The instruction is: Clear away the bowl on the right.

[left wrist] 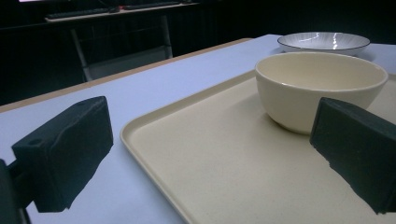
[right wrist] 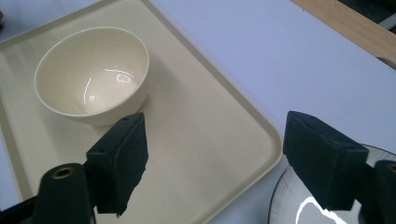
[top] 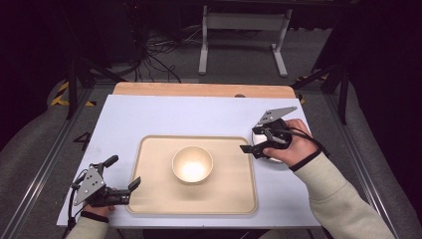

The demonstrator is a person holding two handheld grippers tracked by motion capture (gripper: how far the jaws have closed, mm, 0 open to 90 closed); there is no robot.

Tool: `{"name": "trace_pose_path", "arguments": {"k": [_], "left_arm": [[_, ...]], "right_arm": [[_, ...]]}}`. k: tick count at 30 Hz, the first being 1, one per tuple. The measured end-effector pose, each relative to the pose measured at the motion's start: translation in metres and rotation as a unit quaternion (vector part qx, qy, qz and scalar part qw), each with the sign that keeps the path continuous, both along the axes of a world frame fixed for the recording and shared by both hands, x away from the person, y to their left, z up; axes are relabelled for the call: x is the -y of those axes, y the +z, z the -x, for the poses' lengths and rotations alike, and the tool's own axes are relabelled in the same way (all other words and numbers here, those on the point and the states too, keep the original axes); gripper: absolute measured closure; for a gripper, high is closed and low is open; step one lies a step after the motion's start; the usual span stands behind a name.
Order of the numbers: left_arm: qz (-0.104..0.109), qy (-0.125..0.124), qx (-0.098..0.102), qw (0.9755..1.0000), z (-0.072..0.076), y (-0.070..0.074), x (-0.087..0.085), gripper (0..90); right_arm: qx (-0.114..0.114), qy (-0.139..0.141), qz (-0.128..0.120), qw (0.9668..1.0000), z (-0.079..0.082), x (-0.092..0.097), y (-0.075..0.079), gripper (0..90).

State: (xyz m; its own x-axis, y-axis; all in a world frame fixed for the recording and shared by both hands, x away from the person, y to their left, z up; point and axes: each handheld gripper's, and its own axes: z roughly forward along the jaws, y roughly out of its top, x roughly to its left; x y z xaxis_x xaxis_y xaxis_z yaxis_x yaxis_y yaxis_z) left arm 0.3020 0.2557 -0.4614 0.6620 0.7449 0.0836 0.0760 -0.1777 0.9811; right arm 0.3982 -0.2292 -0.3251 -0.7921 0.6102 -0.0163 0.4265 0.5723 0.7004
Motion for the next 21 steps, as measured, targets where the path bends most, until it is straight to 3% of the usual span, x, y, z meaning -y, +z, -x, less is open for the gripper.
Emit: {"name": "trace_pose_path", "arguments": {"k": [4,9,11,17,21], "left_arm": [[0.001,0.000,-0.002,1.0000,0.000,0.000,0.000,0.2],[0.001,0.000,-0.002,1.0000,0.000,0.000,0.000,0.2],[0.001,0.000,-0.002,1.0000,0.000,0.000,0.000,0.2],[0.001,0.000,-0.002,1.0000,0.000,0.000,0.000,0.2],[0.001,0.000,-0.002,1.0000,0.000,0.000,0.000,0.2]], "right_arm": [[0.015,-0.006,-0.016,0.9997,0.004,0.010,-0.005,23.1],[0.055,-0.012,-0.049,0.9972,0.012,0.019,-0.016,23.1],[0.078,-0.016,-0.051,0.9955,0.016,0.022,-0.022,23.2],[0.123,-0.030,-0.092,0.9877,0.024,0.032,-0.040,22.9],[0.149,-0.044,-0.126,0.9798,0.029,0.039,-0.050,21.7]]}}
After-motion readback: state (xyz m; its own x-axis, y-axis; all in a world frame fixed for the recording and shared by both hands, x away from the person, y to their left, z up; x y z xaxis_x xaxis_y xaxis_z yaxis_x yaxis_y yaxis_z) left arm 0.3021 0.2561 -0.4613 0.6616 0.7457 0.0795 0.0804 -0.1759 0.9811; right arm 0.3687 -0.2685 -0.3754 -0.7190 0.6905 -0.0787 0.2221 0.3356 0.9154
